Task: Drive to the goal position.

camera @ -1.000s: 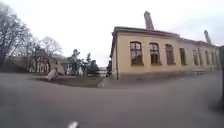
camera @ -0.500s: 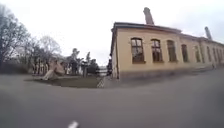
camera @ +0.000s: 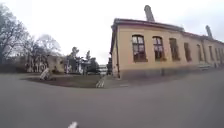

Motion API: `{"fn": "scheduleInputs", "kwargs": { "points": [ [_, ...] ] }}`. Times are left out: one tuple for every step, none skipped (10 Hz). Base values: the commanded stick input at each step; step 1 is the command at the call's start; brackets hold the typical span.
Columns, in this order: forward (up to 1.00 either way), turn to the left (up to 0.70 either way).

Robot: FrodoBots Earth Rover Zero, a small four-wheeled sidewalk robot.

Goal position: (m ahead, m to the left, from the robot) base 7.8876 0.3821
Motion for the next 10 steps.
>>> {"fn": "scheduleInputs", "kwargs": {
  "points": [
    [1.0, 0.0],
    [1.0, 0.0],
    [1.0, 0.0],
    [1.0, 0.0],
    [1.0, 0.0],
    [1.0, 0.0],
    [1.0, 0.0],
    [1.0, 0.0],
    [1.0, 0.0],
    [1.0, 0.0]
  ]
}}
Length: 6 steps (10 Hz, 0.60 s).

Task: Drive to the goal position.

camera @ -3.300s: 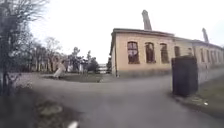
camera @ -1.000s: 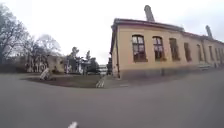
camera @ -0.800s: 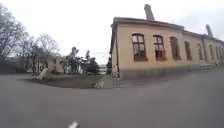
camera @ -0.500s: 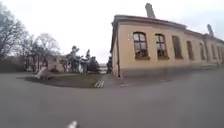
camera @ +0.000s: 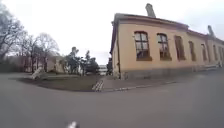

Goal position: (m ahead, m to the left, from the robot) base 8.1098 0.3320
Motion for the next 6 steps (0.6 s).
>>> {"fn": "scheduleInputs", "kwargs": {
  "points": [
    [1.0, 0.0],
    [1.0, 0.0],
    [1.0, 0.0],
    [1.0, 0.0],
    [1.0, 0.0],
    [1.0, 0.0]
  ]
}}
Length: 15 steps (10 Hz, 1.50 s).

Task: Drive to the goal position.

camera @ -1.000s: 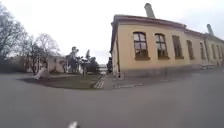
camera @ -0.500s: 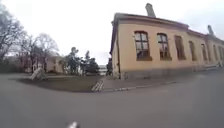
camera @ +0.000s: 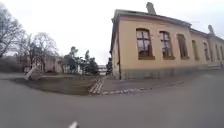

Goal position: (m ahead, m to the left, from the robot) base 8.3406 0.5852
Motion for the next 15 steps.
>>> {"fn": "scheduleInputs", "kwargs": {
  "points": [
    [1.0, 0.0],
    [1.0, 0.0],
    [1.0, 0.0],
    [1.0, 0.0],
    [1.0, 0.0],
    [1.0, 0.0],
    [1.0, -0.05],
    [1.0, -0.34],
    [1.0, -0.4],
    [1.0, -0.17],
    [1.0, 0.0],
    [1.0, 0.0],
    [1.0, 0.0],
    [1.0, 0.0],
    [1.0, 0.0]
  ]
}}
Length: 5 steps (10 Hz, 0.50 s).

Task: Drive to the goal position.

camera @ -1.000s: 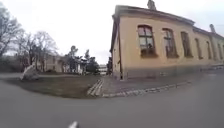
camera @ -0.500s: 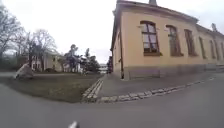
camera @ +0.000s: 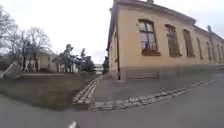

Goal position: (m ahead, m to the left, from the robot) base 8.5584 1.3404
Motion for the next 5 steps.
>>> {"fn": "scheduleInputs", "kwargs": {
  "points": [
    [1.0, 0.0],
    [1.0, 0.0],
    [1.0, 0.0],
    [1.0, 0.0],
    [1.0, 0.0]
  ]
}}
